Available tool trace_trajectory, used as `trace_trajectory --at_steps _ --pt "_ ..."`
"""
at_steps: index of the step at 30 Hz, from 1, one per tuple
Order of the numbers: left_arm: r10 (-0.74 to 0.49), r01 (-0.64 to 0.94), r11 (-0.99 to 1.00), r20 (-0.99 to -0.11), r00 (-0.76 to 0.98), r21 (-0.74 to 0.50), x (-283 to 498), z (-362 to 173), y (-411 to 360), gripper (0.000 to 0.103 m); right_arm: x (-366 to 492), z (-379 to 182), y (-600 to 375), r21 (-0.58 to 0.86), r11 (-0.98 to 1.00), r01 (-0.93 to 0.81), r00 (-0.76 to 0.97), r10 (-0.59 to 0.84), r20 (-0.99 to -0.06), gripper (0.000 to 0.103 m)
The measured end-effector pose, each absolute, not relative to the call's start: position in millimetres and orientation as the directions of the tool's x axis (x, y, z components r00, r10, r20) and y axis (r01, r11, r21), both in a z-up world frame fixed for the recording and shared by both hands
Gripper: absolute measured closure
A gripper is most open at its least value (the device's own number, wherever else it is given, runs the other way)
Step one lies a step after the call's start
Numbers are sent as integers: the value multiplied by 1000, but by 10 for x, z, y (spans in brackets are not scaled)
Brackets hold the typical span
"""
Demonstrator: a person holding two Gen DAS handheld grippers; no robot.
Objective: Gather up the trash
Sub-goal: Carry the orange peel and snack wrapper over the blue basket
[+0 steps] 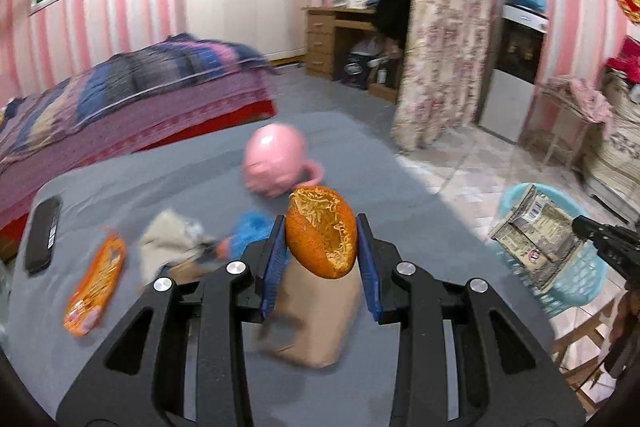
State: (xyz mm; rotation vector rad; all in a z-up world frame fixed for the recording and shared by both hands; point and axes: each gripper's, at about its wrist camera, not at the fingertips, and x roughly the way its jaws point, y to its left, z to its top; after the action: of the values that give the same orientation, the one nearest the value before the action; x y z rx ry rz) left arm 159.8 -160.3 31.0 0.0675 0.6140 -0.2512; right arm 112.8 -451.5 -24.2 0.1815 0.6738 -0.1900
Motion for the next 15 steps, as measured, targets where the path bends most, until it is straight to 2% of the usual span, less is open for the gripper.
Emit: trace_trajectory --at_steps 6,15 --pt "-336 375 926 -561 757 -48 1644 371 -2375 70 940 -280 -4993 131 925 356 750 -200 -631 97" --pt "-447 504 861 -581 680 -73 1641 237 -3375 70 781 -393 -5412 143 883 447 724 -263 -638 97"
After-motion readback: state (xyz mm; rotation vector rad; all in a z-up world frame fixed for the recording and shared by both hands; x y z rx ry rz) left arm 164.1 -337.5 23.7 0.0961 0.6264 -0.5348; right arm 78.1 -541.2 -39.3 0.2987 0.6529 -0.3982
